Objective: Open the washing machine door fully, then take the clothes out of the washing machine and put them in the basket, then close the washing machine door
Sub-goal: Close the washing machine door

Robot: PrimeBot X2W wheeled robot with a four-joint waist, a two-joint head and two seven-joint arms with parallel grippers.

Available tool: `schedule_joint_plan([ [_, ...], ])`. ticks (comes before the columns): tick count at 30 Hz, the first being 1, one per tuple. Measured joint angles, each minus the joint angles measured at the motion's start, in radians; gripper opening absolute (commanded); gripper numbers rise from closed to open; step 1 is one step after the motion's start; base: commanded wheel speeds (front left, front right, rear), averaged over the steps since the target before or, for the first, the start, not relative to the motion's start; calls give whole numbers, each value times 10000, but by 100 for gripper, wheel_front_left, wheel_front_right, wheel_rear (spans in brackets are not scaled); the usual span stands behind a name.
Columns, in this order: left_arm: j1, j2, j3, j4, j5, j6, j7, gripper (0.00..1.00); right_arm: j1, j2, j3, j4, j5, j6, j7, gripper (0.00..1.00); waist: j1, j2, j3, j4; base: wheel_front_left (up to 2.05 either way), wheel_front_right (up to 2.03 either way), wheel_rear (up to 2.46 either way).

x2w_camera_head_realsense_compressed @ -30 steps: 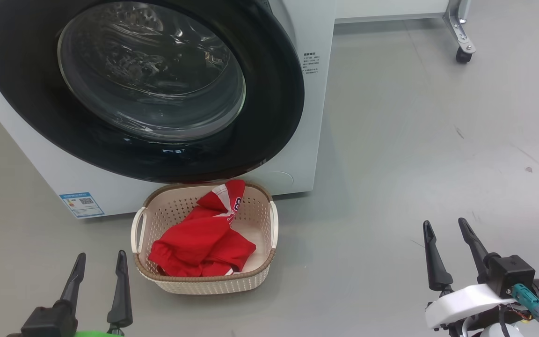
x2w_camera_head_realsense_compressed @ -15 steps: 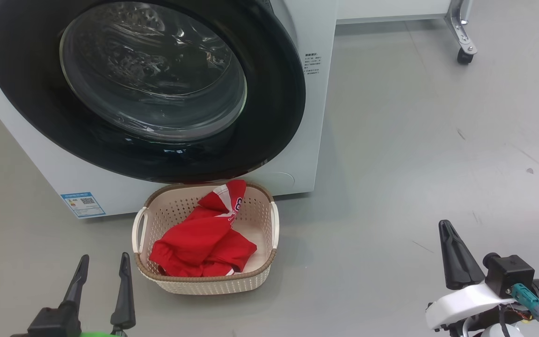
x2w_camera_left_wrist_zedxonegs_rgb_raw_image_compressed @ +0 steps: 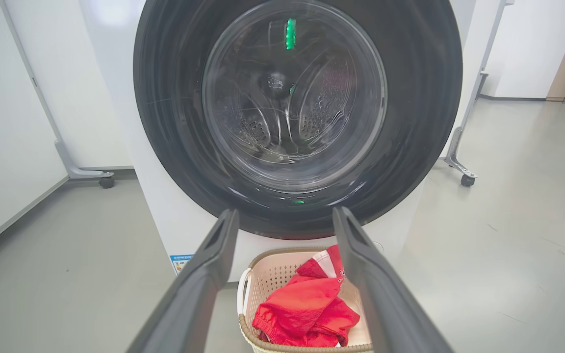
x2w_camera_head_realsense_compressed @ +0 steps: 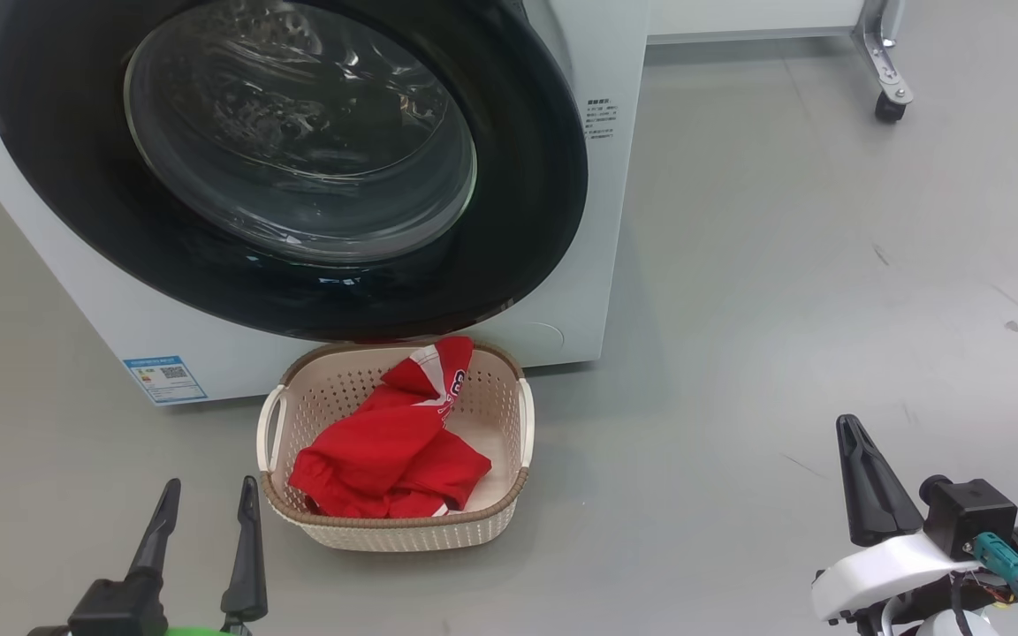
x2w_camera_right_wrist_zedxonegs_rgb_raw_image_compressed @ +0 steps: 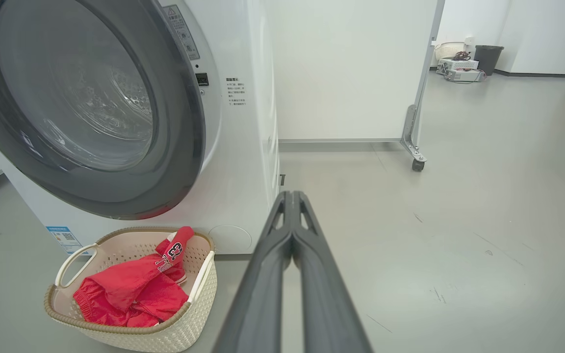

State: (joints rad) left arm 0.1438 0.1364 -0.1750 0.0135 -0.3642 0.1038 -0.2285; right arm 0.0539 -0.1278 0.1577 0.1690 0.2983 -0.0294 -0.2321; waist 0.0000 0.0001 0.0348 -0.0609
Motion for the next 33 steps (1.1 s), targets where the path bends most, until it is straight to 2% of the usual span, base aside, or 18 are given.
schedule_joint_plan([
  [6, -16, -142, -94, -173, 77, 2, 79, 100, -40, -67, 33, -40, 13, 17, 134, 0, 0, 0, 159, 151, 0, 0, 0],
  [10, -26, -144, -75, -303, 161, 23, 77, 100, -383, -188, 165, -61, -2, 176, 219, 0, 0, 0, 348, 217, 0, 0, 0],
  [16, -171, -148, -88, -552, 236, 52, 77, 100, -1445, -238, 384, -84, -19, 430, 382, 0, 0, 0, 748, 240, 0, 0, 0],
  [22, -573, -159, -199, -813, 408, 52, 79, 100, -2647, -188, 890, -52, -127, 905, 700, 0, 0, 0, 1250, 242, 0, 0, 0],
  [33, -1504, -255, -610, -978, 596, 52, 86, 100, -5163, -161, 1250, 265, -196, 1250, 1051, 0, 0, 0, 2343, 455, 0, 0, 0],
])
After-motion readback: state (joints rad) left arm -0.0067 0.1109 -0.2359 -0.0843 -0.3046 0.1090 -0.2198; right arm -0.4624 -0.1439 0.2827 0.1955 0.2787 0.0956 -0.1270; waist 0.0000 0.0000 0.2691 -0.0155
